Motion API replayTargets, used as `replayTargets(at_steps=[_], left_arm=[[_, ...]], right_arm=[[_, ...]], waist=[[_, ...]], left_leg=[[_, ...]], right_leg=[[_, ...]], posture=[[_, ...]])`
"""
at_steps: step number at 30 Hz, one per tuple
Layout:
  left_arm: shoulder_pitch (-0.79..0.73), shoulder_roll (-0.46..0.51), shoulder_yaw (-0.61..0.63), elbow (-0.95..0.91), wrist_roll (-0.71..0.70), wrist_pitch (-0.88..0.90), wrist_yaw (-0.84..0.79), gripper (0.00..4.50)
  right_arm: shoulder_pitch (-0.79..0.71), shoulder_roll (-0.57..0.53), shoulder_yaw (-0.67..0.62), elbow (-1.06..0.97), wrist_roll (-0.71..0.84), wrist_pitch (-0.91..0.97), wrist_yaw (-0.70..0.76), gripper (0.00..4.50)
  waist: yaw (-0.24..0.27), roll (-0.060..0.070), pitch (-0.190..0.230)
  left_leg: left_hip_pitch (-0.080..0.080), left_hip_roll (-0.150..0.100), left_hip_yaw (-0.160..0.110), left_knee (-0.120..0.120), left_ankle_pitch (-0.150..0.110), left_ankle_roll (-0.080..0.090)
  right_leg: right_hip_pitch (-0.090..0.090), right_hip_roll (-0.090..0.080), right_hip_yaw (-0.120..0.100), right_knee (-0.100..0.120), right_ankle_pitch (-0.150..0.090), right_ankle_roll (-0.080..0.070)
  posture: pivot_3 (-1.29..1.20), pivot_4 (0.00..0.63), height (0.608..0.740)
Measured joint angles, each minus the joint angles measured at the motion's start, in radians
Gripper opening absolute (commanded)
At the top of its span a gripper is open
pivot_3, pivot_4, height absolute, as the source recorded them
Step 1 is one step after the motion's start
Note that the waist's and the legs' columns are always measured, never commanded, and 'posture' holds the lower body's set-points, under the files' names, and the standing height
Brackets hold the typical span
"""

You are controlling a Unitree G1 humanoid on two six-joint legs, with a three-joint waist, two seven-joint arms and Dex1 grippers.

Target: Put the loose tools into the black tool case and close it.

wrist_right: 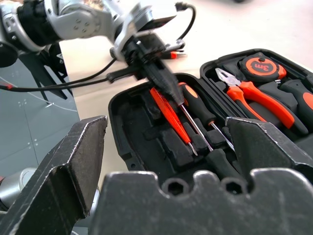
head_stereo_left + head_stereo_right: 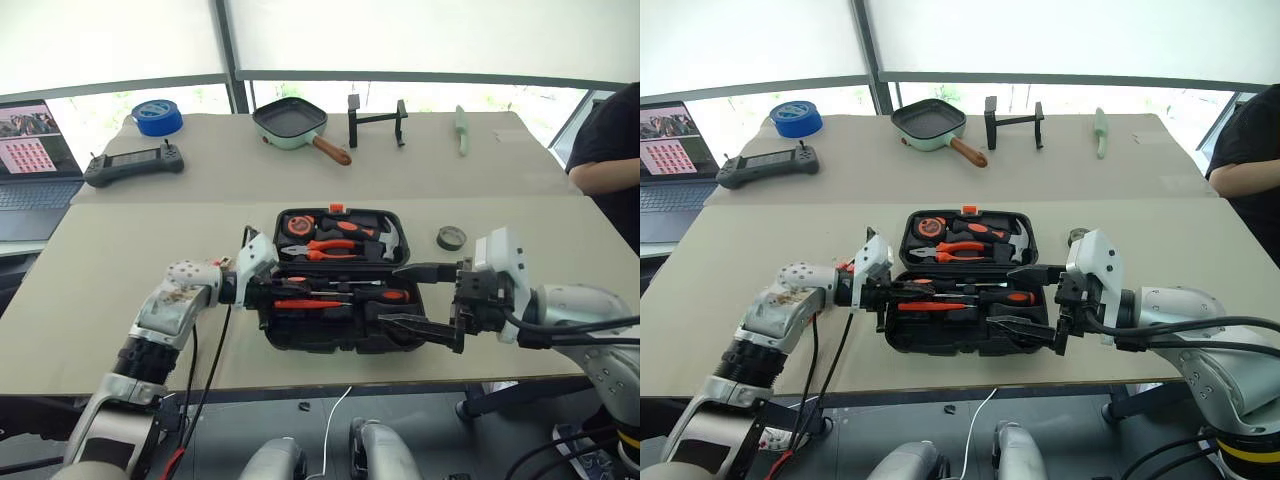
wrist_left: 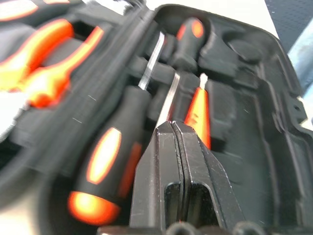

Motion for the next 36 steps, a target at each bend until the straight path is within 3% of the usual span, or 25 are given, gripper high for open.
replayTargets(at_steps=[11,16,19,22,25,29,32,36], left_arm=[[0.015,0.005,-0.043,0.092,0.1,-0.323,0.019,0.05],[0.016,0.011,-0.018,0.076,0.083,-0.269,0.043,0.05],[0.093,0.082,0.048,-0.083,0.004,-0.106,0.058,0.05],[0.206,0.18,0.196,-0.283,-0.112,0.075,0.1,0.77],[0.385,0.251,0.415,-0.421,-0.173,0.184,0.167,1.97],[0.711,0.265,0.756,-0.455,-0.18,0.243,0.22,3.39],[0.817,0.278,0.883,-0.429,-0.166,0.245,0.231,4.41],[0.807,0.334,0.873,-0.389,-0.145,0.242,0.234,4.46]], right_arm=[[0.001,0.002,0.016,0.017,-0.008,0.0,-0.001,4.5],[-0.003,0.003,0.022,0.018,-0.008,0.0,0.0,4.5],[-0.023,0.009,0.03,0.019,-0.006,-0.003,0.006,4.5],[-0.083,0.016,0.05,0.026,0.004,-0.003,0.029,4.5],[-0.15,0.033,0.07,0.058,0.007,-0.004,0.067,4.5],[-0.231,0.068,0.123,0.125,0.003,-0.015,0.14,4.5],[-0.249,0.076,0.158,0.161,-0.01,-0.034,0.184,4.5],[-0.27,0.084,0.189,0.178,-0.036,-0.047,0.221,4.5]], waist=[[0.004,0.001,-0.001],[0.002,0.001,-0.001],[-0.01,0.001,-0.001],[-0.019,0.001,-0.001],[-0.028,0.001,-0.001],[-0.028,0.0,0.0],[-0.004,0.0,0.0],[0.023,0.0,0.0]], left_leg=[[0.009,0.0,0.0,-0.001,-0.001,0.001],[0.009,0.001,0.0,-0.001,-0.001,0.002],[0.005,0.001,0.0,-0.002,-0.001,0.001],[0.003,0.001,0.001,-0.003,-0.002,0.0],[0.004,0.001,0.002,-0.004,-0.002,0.0],[0.007,0.002,0.004,-0.009,-0.002,-0.001],[0.006,0.001,0.003,-0.01,-0.002,-0.001],[0.007,0.0,0.002,-0.009,-0.002,-0.002]], right_leg=[[0.01,0.0,0.0,-0.001,0.0,0.0],[0.009,0.0,0.0,-0.001,0.0,0.001],[0.004,0.001,0.001,-0.001,0.0,0.001],[-0.001,0.002,0.001,0.0,0.0,0.0],[-0.001,0.003,0.001,-0.001,0.0,0.0],[-0.001,0.005,0.0,-0.002,-0.001,-0.001],[0.0,0.002,-0.001,-0.002,-0.001,-0.001],[0.004,0.001,-0.001,-0.002,-0.001,-0.001]], posture=[[0.0,0.15,0.74],[0.0,0.15,0.74],[0.0,0.15,0.74],[0.0,0.15,0.74],[0.0,0.15,0.74],[0.0,0.15,0.74],[0.0,0.15,0.74],[0.0,0.15,0.74]])
